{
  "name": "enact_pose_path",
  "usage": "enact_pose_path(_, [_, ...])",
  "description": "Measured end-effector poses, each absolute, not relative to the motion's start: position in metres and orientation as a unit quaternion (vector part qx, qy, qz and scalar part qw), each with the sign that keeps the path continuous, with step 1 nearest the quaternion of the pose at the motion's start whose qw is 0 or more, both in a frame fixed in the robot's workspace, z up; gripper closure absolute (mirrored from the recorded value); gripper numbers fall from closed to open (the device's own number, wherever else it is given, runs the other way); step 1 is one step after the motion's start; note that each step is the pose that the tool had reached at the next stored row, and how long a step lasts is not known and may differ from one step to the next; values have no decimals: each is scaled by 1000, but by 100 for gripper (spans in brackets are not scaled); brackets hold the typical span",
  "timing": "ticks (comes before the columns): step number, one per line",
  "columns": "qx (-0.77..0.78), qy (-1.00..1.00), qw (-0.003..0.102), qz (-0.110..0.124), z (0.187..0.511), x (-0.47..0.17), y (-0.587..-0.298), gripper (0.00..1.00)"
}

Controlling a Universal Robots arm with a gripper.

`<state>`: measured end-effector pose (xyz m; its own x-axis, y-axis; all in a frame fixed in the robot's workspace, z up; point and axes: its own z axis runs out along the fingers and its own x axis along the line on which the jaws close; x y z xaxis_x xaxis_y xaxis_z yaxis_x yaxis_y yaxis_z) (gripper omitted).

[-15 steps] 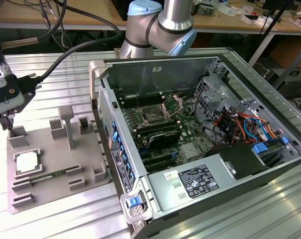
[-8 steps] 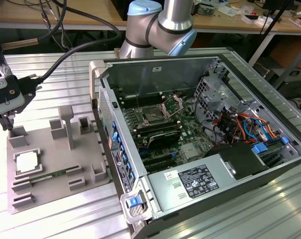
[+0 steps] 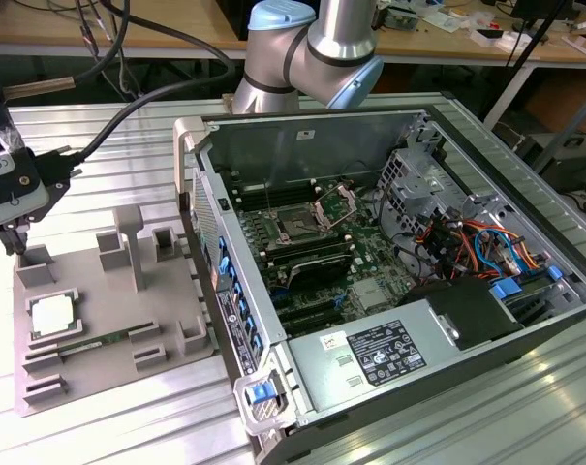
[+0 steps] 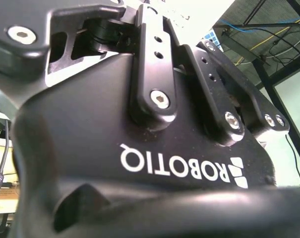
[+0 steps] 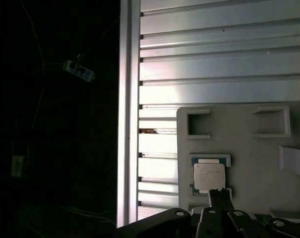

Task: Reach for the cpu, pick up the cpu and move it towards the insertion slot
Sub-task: 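Reach for the cpu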

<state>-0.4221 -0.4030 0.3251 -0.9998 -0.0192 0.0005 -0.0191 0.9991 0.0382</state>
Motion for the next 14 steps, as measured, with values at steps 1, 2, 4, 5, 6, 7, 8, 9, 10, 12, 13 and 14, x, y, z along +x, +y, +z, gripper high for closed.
enact_pose_path(1, [10, -1000, 0, -19, 325, -422, -403, 89])
enact_pose_path(2, [10, -1000, 0, -19, 324, -422, -403, 89])
enact_pose_path(4, [10, -1000, 0, -19, 324, -422, -403, 89])
enact_pose_path(5, [10, -1000, 0, -19, 324, -422, -403, 89])
enact_pose_path(6, [10, -1000, 0, -19, 323, -422, -403, 89])
enact_pose_path(7, [10, -1000, 0, -19, 323, -422, -403, 89])
enact_pose_path(8, [10, -1000, 0, -19, 323, -422, -403, 89])
enact_pose_path(9, [10, -1000, 0, -19, 323, -422, -403, 89])
enact_pose_path(10, [10, -1000, 0, -19, 323, -422, -403, 89])
enact_pose_path(12, [10, -1000, 0, -19, 322, -422, -403, 89])
enact_pose_path(13, [10, -1000, 0, -19, 322, -422, -403, 89])
enact_pose_path(14, [10, -1000, 0, -19, 322, -422, -403, 89])
